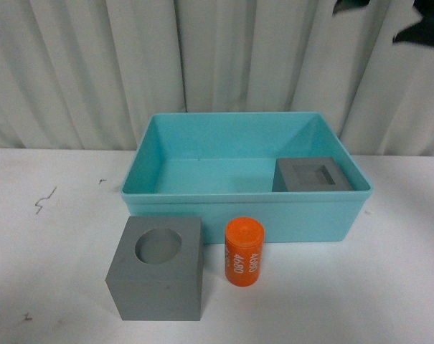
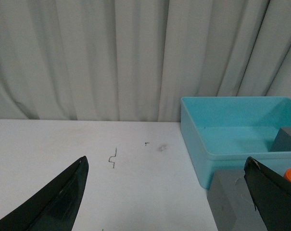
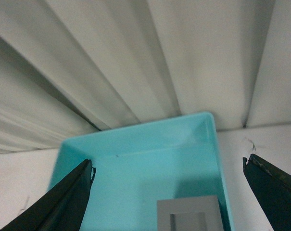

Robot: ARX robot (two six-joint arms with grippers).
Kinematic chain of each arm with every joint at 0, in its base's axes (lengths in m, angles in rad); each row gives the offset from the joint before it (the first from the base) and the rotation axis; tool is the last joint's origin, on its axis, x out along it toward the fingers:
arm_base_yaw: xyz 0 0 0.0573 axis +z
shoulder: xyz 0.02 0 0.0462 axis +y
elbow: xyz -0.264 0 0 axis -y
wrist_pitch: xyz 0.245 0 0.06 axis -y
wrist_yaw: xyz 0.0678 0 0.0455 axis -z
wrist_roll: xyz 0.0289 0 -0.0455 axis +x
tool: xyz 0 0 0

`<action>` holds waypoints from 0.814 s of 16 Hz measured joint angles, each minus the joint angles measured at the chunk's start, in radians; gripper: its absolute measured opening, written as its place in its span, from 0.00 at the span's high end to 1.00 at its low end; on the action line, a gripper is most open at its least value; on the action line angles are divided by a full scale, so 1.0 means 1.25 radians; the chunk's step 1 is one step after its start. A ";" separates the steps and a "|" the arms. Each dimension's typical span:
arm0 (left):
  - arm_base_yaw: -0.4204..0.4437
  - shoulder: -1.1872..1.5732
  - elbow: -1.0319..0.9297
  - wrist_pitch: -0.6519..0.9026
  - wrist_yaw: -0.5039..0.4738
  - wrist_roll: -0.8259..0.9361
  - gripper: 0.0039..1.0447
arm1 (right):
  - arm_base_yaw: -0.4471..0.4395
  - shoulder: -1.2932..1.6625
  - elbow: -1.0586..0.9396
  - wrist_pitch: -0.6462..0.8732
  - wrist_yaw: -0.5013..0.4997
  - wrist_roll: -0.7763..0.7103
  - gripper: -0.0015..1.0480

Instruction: Place gray and orange parts in blue box

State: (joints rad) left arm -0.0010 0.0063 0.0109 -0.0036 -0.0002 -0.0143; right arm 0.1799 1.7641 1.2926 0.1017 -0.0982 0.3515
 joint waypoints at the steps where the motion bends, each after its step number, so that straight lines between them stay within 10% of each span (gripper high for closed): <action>1: 0.000 0.000 0.000 0.000 0.000 0.000 0.06 | 0.050 -0.184 -0.215 0.299 0.167 -0.137 0.22; 7: 0.000 0.000 0.000 0.000 0.000 0.000 0.06 | -0.026 -0.524 -0.731 0.482 0.191 -0.273 0.94; 13: 0.000 0.000 0.000 0.000 0.000 0.000 0.06 | -0.077 -0.674 -0.876 0.487 0.149 -0.277 0.98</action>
State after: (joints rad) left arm -0.0010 0.0063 0.0109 -0.0032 0.0002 -0.0143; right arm 0.0841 0.9215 0.1978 0.7105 0.0879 0.0048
